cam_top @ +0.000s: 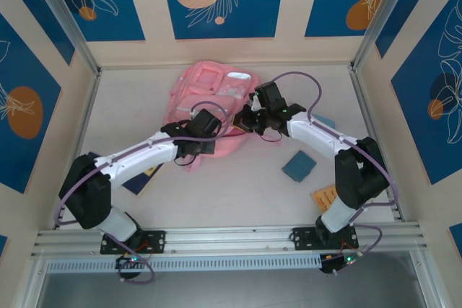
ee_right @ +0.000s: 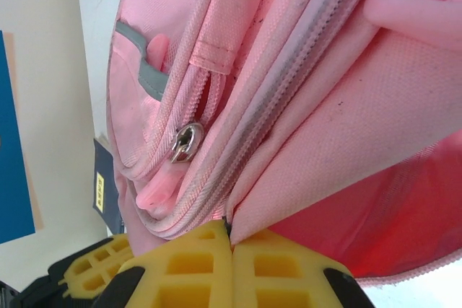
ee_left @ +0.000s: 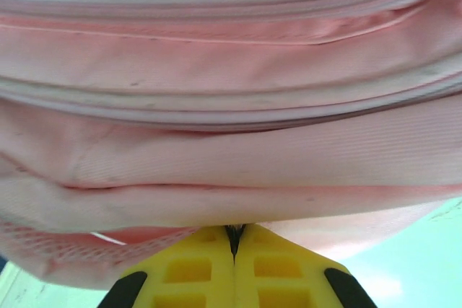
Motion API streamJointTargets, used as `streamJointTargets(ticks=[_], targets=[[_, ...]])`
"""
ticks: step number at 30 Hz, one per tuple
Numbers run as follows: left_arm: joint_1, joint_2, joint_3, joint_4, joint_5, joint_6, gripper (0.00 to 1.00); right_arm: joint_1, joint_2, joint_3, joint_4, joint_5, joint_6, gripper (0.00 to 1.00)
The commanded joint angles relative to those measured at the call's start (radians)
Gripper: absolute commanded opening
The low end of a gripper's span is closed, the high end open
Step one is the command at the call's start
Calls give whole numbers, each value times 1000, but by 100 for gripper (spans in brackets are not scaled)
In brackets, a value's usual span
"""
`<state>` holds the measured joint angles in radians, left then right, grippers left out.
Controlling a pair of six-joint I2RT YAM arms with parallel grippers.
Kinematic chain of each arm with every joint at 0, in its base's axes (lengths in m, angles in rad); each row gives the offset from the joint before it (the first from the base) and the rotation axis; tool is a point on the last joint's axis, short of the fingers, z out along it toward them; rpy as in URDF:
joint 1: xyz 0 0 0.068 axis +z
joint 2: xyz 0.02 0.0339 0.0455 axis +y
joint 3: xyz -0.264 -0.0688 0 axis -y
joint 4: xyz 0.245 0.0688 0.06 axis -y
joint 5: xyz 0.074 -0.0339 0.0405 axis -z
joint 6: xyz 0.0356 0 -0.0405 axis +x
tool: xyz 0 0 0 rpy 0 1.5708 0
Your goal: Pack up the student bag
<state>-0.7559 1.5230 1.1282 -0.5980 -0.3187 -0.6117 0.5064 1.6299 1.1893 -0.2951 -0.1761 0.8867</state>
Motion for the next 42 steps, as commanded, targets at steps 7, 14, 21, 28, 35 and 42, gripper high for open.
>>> streamJointTargets(ticks=[7, 14, 21, 28, 35, 42], targets=[[127, -83, -83, -77, -22, 72, 0, -50, -73, -32, -38, 65, -40, 0], [216, -99, -138, -19, 59, 115, 0, -78, -70, -45, -38, 69, -58, 0], [245, -104, -147, 82, 243, 272, 0, -130, -62, -91, -12, -24, -71, 7], [164, -136, -151, 170, 423, 345, 0, -123, -161, -143, -105, 92, 17, 61], [50, -129, -152, 267, 483, 324, 0, -27, -212, -98, -307, 287, 126, 62], [-26, -60, -118, 288, 486, 319, 0, 34, -180, -106, -432, 382, 370, 57]])
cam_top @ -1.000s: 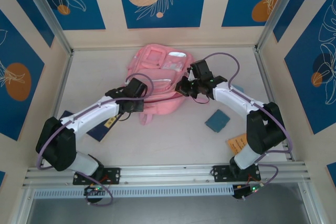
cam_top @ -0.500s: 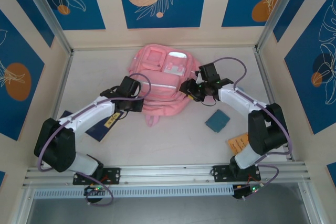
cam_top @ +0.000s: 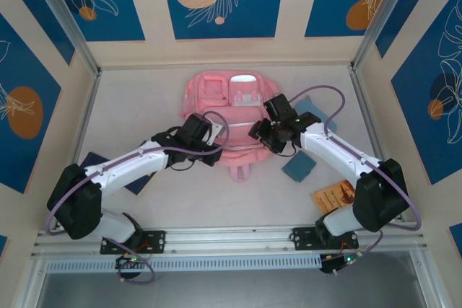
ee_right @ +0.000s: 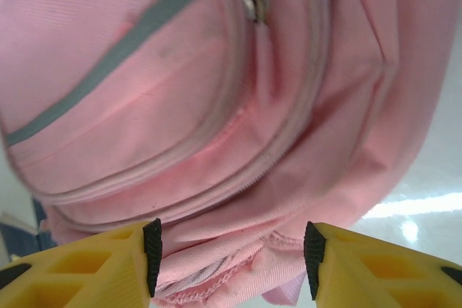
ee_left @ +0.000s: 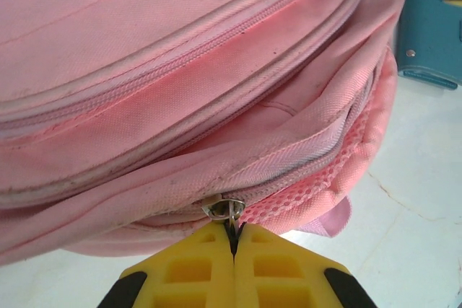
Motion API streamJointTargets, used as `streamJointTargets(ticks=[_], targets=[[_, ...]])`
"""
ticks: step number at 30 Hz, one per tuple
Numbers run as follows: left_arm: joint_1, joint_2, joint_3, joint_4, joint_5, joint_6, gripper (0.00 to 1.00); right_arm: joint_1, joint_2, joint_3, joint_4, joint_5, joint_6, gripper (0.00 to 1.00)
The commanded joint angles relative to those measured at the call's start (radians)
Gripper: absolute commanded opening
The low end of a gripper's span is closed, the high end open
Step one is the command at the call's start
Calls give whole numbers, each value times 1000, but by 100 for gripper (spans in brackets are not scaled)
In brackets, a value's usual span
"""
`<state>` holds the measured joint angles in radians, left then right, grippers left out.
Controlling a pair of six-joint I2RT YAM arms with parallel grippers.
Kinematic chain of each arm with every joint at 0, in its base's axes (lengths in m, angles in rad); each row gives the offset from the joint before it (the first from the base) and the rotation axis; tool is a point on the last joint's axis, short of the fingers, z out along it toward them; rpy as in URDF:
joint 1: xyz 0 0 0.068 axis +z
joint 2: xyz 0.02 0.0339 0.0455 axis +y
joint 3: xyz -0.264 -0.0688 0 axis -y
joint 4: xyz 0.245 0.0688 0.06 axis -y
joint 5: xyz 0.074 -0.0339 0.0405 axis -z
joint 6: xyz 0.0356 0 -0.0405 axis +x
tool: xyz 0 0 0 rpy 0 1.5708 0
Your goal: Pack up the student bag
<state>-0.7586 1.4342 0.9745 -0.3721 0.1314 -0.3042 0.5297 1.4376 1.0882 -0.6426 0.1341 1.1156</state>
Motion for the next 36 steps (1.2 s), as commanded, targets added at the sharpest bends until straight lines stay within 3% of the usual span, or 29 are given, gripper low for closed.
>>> streamJointTargets(ticks=[1, 9, 16, 23, 25, 31, 36], targets=[[-29, 38, 40, 62, 37, 13, 0, 12, 16, -7, -86, 70, 158, 57], [-47, 75, 59, 57, 37, 23, 0, 12, 102, -1, -54, 12, 207, 51], [-47, 78, 56, 47, 31, 26, 0, 6, 162, -19, -41, 36, 234, 47], [-47, 73, 64, -21, -46, 38, 0, 12, 191, 41, -129, 208, 190, 7], [-45, 66, 61, -58, -86, 49, 0, 11, 176, 48, -158, 269, 176, 0], [-29, 47, 21, -160, -208, 74, 0, 2, 81, 71, -173, 359, 74, 0], [13, 31, -25, -145, -241, 60, 0, -22, 42, 130, -152, 291, -51, 0]])
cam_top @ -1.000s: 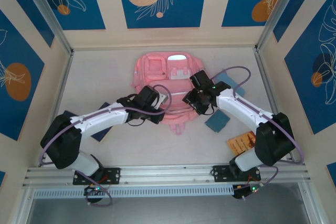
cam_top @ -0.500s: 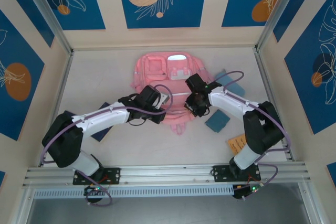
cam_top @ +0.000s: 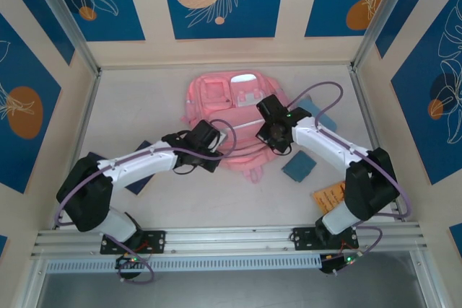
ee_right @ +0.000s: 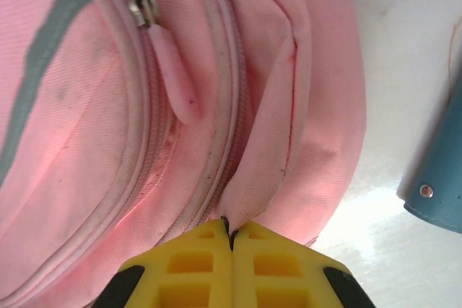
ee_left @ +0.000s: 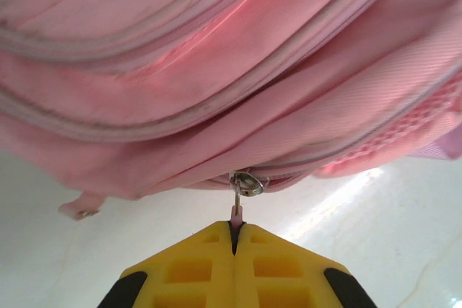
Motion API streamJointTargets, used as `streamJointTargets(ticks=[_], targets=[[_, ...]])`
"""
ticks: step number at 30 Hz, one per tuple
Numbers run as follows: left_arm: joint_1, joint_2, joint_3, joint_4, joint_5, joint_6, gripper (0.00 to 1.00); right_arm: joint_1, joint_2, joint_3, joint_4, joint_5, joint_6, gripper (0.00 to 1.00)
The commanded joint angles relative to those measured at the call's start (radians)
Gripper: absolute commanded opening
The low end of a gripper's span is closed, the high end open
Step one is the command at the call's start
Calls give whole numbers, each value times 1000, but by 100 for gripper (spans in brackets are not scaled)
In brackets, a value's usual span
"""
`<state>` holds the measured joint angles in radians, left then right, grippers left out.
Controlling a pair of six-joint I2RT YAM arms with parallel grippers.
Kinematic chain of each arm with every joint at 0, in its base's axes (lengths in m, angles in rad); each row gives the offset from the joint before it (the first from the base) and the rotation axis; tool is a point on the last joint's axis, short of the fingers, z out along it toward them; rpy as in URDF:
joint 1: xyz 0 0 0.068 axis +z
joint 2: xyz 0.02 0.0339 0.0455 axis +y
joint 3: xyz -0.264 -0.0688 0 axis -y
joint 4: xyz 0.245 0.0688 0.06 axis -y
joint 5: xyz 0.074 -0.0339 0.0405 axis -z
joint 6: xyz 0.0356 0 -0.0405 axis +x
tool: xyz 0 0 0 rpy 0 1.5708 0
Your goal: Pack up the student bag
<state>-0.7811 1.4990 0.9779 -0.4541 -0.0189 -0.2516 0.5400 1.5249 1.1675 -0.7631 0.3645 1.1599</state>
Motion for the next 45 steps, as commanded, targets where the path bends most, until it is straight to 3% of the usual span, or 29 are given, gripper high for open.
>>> streamJointTargets(ticks=[1, 7, 16, 24, 27, 29, 31, 33, 38, 40, 45], targets=[[43, -35, -33, -55, -96, 7, 0, -40, -51, 59, -27, 38, -109, 0], [108, -23, -56, 8, -108, 18, 0, -86, -97, 85, 22, -120, -174, 0], [221, 7, -73, 169, -112, 41, 0, -125, -140, 134, 53, -258, -234, 0], [340, 87, -51, 282, -78, 23, 0, -139, -75, 111, 97, -372, -257, 0], [378, 118, -13, 248, -68, 4, 0, -141, -25, 103, 133, -426, -266, 0], [390, 119, 10, 213, -68, -17, 10, -140, 25, 100, 171, -471, -265, 0], [398, 103, 21, 172, -97, -53, 28, -134, 87, 104, 220, -519, -256, 0], [412, 79, 25, 125, -128, -95, 39, -123, 148, 118, 264, -566, -252, 0], [490, 11, 6, 4, -123, -202, 56, -86, 302, 197, 314, -609, -254, 0], [521, -25, -17, -28, -134, -224, 63, -70, 353, 233, 314, -620, -272, 8], [622, -125, -108, -92, -140, -262, 81, -54, 357, 247, 280, -533, -302, 50]])
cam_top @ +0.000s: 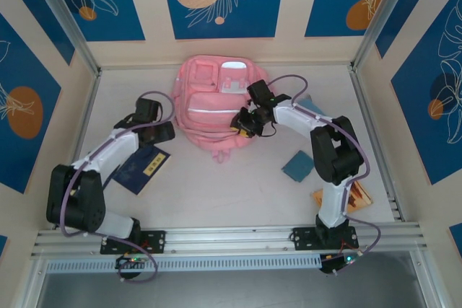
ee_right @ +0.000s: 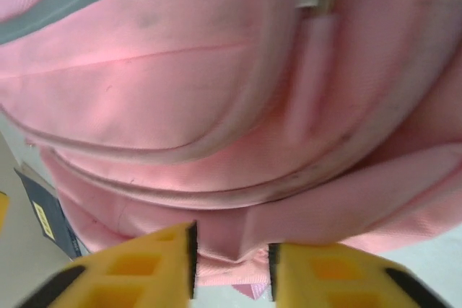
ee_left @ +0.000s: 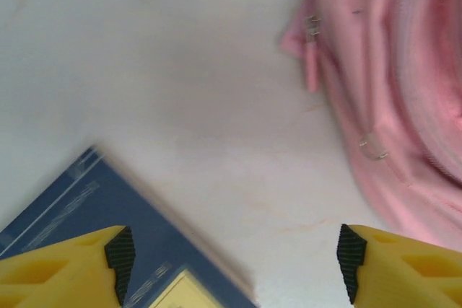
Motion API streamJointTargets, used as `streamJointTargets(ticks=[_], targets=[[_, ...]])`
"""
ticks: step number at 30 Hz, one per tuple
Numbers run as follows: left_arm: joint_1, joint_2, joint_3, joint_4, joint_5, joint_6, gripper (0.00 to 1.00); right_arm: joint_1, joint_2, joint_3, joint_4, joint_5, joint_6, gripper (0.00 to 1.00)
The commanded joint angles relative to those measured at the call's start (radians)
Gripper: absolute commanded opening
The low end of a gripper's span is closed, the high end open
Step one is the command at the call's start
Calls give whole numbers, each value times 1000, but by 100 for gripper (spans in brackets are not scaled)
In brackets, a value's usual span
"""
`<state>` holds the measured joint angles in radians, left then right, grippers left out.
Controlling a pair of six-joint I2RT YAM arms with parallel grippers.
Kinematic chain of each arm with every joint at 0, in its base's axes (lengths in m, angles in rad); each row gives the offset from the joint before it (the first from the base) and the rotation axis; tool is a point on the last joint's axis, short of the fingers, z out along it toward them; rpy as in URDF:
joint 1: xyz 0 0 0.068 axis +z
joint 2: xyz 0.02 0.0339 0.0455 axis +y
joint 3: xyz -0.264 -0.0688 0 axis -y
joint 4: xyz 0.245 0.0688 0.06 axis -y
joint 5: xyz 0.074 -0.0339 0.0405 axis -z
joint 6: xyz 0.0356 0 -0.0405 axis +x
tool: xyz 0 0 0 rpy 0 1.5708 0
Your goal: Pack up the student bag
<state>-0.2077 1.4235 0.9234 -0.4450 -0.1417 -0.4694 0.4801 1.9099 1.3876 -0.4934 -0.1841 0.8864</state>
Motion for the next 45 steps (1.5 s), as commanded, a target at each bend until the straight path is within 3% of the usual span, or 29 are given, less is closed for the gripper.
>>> streamJointTargets(ticks=[1, 3, 6, 20, 26, 39, 41, 45], targets=[[67, -66, -72, -110, -13, -51, 85, 5, -41, 18, 5, 33, -33, 56], [104, -97, -118, -135, -2, -80, 92, 6, -82, 0, -9, 74, -53, 67], [151, -114, -183, -156, 62, -109, 100, 10, -135, -24, -41, 122, -81, 74], [107, -109, -352, -44, 299, -215, 100, 18, -228, -103, -53, 144, -74, 76], [-36, -127, -364, -18, 344, -324, 100, 22, -261, -141, -55, 154, -67, 73], [-534, -128, -361, 55, 268, -631, 100, 64, -390, -256, -82, 225, -47, 72], [-574, -135, -335, 16, 253, -635, 100, 74, -407, -272, -77, 231, -53, 72], [-572, -180, -294, -70, 207, -579, 100, 127, -441, -317, -64, 277, -65, 71]])
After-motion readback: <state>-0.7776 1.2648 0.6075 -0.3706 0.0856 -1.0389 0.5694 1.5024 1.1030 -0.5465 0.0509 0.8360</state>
